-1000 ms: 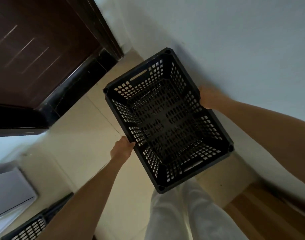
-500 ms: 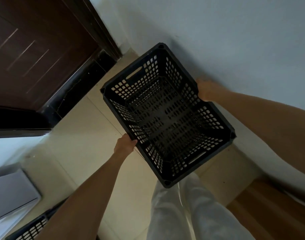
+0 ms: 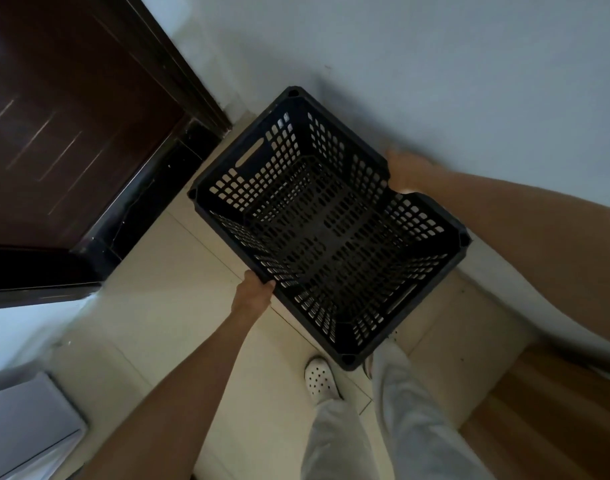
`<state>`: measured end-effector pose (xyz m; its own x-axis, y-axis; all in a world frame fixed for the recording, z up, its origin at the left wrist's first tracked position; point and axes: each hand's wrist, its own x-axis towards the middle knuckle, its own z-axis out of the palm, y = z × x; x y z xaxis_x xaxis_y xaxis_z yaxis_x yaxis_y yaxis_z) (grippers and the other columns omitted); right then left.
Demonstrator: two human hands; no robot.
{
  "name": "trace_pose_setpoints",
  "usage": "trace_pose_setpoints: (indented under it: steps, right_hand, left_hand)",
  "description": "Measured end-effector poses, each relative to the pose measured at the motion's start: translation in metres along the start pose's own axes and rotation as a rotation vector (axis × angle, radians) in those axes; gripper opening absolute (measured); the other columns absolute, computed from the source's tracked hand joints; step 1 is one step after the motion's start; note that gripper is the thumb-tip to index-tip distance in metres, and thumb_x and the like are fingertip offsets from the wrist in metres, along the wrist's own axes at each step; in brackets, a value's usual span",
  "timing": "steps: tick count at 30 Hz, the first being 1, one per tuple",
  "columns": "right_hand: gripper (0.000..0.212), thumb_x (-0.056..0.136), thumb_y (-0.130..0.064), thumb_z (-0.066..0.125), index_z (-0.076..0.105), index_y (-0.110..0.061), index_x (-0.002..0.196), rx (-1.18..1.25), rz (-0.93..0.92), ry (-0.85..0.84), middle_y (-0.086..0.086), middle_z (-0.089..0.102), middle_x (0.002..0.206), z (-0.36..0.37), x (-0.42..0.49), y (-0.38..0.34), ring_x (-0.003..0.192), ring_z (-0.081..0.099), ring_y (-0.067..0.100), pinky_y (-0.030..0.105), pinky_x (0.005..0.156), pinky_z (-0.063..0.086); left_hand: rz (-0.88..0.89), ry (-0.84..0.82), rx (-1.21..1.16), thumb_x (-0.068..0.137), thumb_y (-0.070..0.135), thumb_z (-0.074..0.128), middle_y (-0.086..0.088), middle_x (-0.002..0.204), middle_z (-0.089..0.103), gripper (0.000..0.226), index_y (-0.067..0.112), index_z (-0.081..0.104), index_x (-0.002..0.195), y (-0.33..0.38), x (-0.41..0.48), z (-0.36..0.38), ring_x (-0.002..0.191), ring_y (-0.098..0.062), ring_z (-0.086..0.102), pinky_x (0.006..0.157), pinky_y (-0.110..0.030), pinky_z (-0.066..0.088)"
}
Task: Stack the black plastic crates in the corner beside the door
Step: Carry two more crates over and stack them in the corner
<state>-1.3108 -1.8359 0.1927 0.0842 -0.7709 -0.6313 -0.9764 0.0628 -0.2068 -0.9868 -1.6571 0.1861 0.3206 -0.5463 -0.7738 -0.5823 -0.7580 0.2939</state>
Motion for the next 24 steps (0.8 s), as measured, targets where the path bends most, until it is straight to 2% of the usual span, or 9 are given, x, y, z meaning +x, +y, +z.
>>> trace_pose_setpoints:
  steps: [2,5,8,10,13,16,19,21,24]
  right_hand:
    - [0.062,0.093,-0.008,0.048,0.021,-0.002,0.148,0.034,0.062,0.025,0.024,0.046,0.136,0.011,-0.006,0.005,0.103,0.056,0.033,0.034,0.071,0.046]
    - [0.067,0.09,-0.014,0.05,0.019,-0.007,0.148,0.035,0.043,0.192,0.02,0.033,0.147,0.035,-0.023,0.002,0.128,0.041,0.041,0.05,0.1,0.041]
    - [0.071,0.091,-0.014,0.049,0.014,-0.016,0.153,-0.023,-0.08,0.285,0.014,0.021,0.156,0.057,-0.05,-0.009,0.14,0.025,0.039,0.051,0.112,0.029]
    - [0.067,0.095,-0.016,0.046,0.015,-0.017,0.153,-0.073,-0.154,0.282,0.012,0.018,0.159,0.073,-0.071,-0.014,0.144,0.019,0.035,0.049,0.115,0.024]
    - [0.055,0.1,-0.025,0.042,0.023,-0.017,0.151,-0.108,-0.165,0.226,0.008,0.023,0.157,0.106,-0.106,-0.017,0.144,0.021,0.031,0.046,0.116,0.023]
    - [0.049,0.101,-0.037,0.037,0.033,-0.02,0.147,-0.1,-0.125,0.165,0.005,0.034,0.153,0.145,-0.143,-0.015,0.143,0.027,0.027,0.043,0.115,0.023]
    - [0.045,0.1,-0.043,0.034,0.046,-0.021,0.137,-0.128,-0.083,0.229,0.003,0.05,0.14,0.187,-0.18,-0.01,0.138,0.035,0.025,0.043,0.119,0.013]
    - [0.041,0.099,-0.038,0.035,0.055,-0.021,0.13,-0.126,-0.058,0.297,0.002,0.057,0.132,0.203,-0.193,-0.011,0.136,0.037,0.024,0.045,0.121,0.005]
    - [0.042,0.09,-0.026,0.046,0.055,-0.022,0.13,-0.065,-0.061,0.352,0.001,0.052,0.137,0.21,-0.186,-0.014,0.142,0.028,0.027,0.051,0.121,-0.002]
  left_hand:
    - [0.014,-0.016,-0.017,0.096,0.025,0.059,-0.014,0.115,0.065,0.037,0.007,0.047,0.126,-0.001,0.004,-0.001,0.082,-0.025,0.067,0.091,-0.043,0.056]
    - [0.041,-0.063,0.143,0.095,0.033,0.06,-0.013,0.108,0.071,0.04,0.006,0.051,0.123,0.002,0.004,-0.01,0.085,-0.026,0.071,0.09,-0.041,0.056]
    - [0.131,0.013,0.732,0.093,0.056,0.051,-0.008,0.109,0.068,0.049,0.013,0.058,0.114,0.013,-0.006,-0.021,0.101,-0.028,0.066,0.083,-0.034,0.049]
    - [0.306,0.102,0.994,0.094,0.057,0.046,-0.009,0.104,0.068,0.046,0.016,0.062,0.104,0.019,-0.013,-0.022,0.097,-0.029,0.065,0.078,-0.034,0.047]
    - [0.69,0.128,1.041,0.096,0.047,0.051,-0.006,0.099,0.069,0.032,0.017,0.061,0.099,0.02,-0.026,-0.001,0.093,-0.026,0.066,0.078,-0.037,0.055]
    - [1.037,0.059,0.957,0.094,0.048,0.053,0.001,0.104,0.063,0.029,0.021,0.055,0.103,0.009,-0.043,0.036,0.1,-0.022,0.06,0.085,-0.037,0.05]
    - [1.193,-0.052,1.034,0.095,0.064,0.035,0.002,0.124,0.058,0.053,0.023,0.051,0.124,-0.017,-0.055,0.077,0.117,-0.021,0.053,0.098,-0.036,0.039]
    - [1.256,-0.097,1.074,0.091,0.071,0.024,0.0,0.135,0.056,0.072,0.019,0.048,0.135,-0.034,-0.061,0.1,0.126,-0.02,0.05,0.106,-0.037,0.037]
    - [1.299,-0.039,1.06,0.09,0.072,0.027,-0.005,0.133,0.061,0.08,0.012,0.047,0.138,-0.045,-0.065,0.124,0.121,-0.02,0.058,0.101,-0.036,0.045]
